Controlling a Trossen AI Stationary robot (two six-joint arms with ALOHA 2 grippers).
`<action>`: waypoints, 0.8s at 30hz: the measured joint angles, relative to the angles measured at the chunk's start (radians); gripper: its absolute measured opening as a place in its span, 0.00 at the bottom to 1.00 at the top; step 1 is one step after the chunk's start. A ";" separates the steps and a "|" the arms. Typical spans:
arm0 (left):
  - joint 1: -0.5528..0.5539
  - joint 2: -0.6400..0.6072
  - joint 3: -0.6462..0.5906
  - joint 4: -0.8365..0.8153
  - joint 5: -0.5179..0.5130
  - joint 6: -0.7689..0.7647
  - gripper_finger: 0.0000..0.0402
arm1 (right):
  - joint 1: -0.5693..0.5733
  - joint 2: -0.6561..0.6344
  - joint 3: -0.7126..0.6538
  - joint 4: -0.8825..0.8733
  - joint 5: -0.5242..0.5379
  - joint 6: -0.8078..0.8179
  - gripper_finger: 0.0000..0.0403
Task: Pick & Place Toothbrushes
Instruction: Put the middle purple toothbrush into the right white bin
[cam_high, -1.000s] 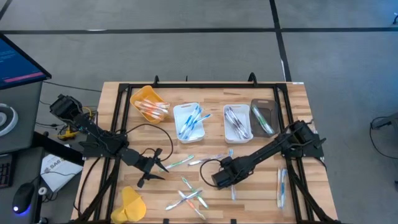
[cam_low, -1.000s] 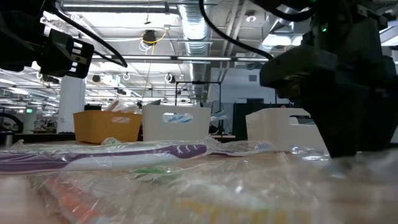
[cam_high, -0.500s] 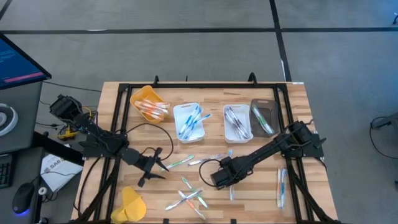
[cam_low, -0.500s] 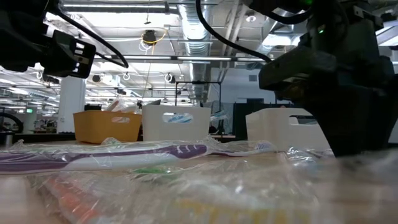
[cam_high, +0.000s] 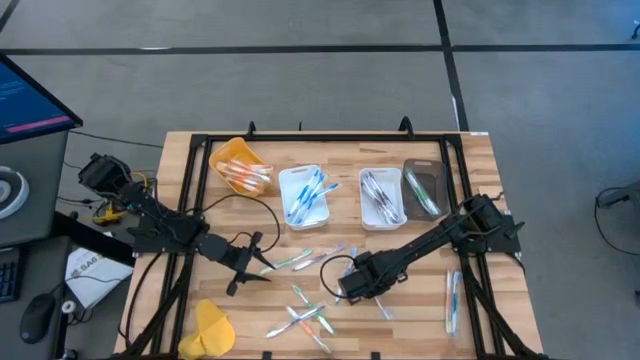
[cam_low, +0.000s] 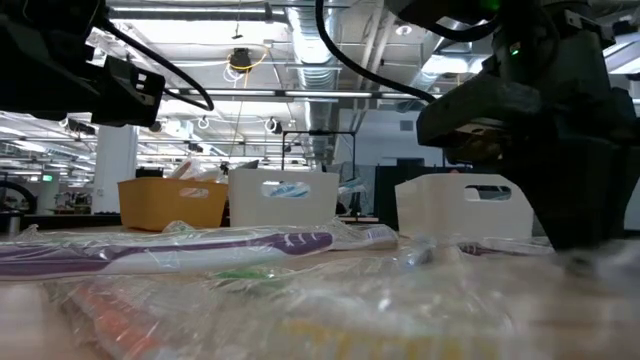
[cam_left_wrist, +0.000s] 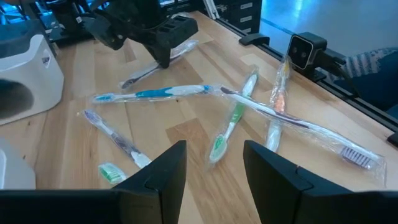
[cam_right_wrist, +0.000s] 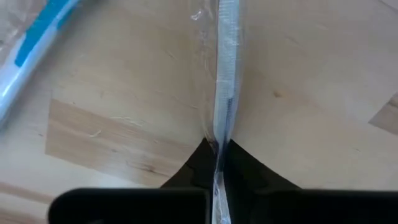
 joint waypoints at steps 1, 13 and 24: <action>0.000 0.000 0.000 0.000 0.000 0.000 0.38 | 0.001 -0.004 -0.001 -0.003 0.000 0.000 0.02; 0.003 0.000 0.000 0.000 0.000 0.000 0.38 | 0.015 -0.081 0.155 -0.413 0.013 0.010 0.01; 0.003 0.000 0.000 0.000 0.000 0.044 0.38 | -0.026 -0.102 0.471 -0.708 0.384 -0.156 0.02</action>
